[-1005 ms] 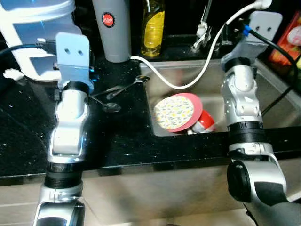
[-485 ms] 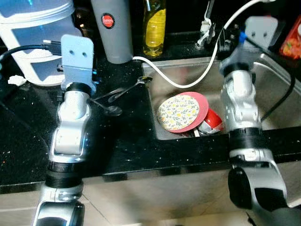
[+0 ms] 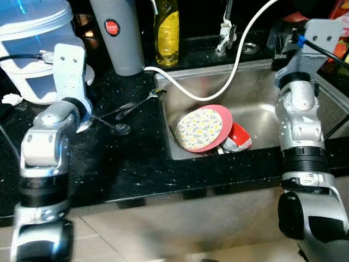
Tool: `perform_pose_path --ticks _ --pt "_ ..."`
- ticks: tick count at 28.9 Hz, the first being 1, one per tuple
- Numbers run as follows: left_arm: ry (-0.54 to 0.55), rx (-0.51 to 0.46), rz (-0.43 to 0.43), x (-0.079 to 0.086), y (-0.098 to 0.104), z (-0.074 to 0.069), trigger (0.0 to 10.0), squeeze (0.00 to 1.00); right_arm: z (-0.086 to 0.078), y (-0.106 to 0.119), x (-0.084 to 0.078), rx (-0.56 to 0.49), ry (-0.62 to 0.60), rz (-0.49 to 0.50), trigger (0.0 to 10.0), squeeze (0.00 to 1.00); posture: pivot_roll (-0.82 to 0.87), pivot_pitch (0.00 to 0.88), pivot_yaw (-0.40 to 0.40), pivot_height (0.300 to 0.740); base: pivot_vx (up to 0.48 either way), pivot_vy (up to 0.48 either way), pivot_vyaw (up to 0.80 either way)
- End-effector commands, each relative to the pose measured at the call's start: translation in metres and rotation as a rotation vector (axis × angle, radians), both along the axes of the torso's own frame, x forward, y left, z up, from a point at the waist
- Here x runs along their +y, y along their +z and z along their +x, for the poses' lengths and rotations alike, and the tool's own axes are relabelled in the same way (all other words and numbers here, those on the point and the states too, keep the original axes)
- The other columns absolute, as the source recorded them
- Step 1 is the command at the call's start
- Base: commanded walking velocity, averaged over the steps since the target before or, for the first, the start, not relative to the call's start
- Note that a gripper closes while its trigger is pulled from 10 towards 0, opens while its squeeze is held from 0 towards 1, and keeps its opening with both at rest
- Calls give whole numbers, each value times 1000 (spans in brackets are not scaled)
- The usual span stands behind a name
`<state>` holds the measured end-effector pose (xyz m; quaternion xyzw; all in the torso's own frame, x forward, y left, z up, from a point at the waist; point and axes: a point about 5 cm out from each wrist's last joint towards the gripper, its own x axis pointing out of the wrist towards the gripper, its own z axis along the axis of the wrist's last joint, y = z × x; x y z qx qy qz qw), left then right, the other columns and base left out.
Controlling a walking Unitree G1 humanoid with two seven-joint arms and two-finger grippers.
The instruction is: Kitchen organization
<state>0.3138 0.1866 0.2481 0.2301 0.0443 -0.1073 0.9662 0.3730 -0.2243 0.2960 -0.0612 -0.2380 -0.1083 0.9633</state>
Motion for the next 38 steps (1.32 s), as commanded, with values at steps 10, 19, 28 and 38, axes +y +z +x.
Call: perform_pose_path --ticks 10,19,28,38 --pt "-172 171 488 1 -38 -31 10000 0 0 -12 3 50 11 10 10000 0 87 5 81 740 0 0 0" --pt "-334 68 529 -41 -42 -18 9569 0 0 -9 6 44 19 4 10000 0 54 0 82 740 0 0 0" --pt "-399 83 538 -59 -53 -12 9255 0 -1 -5 6 40 17 -6 10000 0 24 0 75 740 0 0 0" --pt "-409 -25 494 -68 -46 -21 9373 0 -1 -2 7 37 22 -16 10000 0 19 0 62 740 0 0 0"
